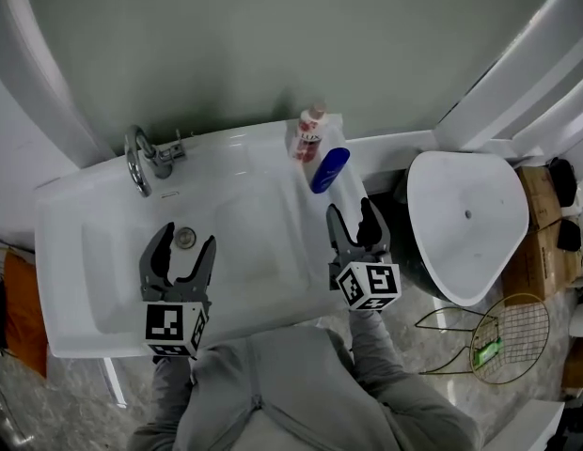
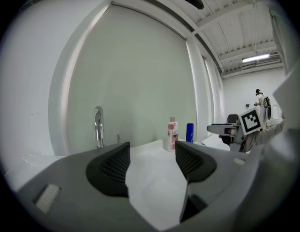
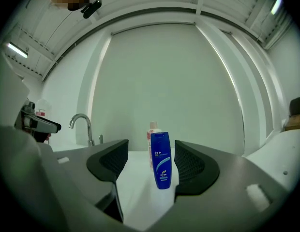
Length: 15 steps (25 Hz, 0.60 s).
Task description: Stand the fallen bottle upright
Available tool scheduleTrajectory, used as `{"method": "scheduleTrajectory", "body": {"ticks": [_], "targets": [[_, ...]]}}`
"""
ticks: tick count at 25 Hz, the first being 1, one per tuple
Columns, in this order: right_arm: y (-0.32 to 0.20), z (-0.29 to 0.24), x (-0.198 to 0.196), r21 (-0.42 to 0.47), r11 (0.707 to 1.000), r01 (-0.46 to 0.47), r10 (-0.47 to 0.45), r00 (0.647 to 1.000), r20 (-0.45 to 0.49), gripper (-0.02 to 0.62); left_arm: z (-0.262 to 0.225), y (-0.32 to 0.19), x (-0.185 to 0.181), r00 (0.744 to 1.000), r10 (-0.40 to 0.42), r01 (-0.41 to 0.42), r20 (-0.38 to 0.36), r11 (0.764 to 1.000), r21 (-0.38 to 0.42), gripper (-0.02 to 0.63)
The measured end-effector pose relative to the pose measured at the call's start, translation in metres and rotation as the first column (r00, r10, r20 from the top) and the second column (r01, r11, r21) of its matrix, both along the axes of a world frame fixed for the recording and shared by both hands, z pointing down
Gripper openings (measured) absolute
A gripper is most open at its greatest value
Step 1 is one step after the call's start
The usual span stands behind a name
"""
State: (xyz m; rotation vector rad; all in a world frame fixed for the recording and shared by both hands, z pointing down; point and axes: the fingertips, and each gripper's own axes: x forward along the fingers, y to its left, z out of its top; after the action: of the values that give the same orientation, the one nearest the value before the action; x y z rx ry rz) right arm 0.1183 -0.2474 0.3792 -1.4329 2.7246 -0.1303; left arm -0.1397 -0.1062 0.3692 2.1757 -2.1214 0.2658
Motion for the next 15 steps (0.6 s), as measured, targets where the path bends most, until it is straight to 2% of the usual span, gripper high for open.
{"method": "scheduleTrajectory", "body": {"ticks": [15], "targets": [[0.055,-0.012,0.037,-0.007,0.999,-0.038,0.038,0.999,0.034,0.281,-0.011,-0.036,0.059,0.986,0.164,-0.163,-0.01,0.985,0.049,0.341]]}}
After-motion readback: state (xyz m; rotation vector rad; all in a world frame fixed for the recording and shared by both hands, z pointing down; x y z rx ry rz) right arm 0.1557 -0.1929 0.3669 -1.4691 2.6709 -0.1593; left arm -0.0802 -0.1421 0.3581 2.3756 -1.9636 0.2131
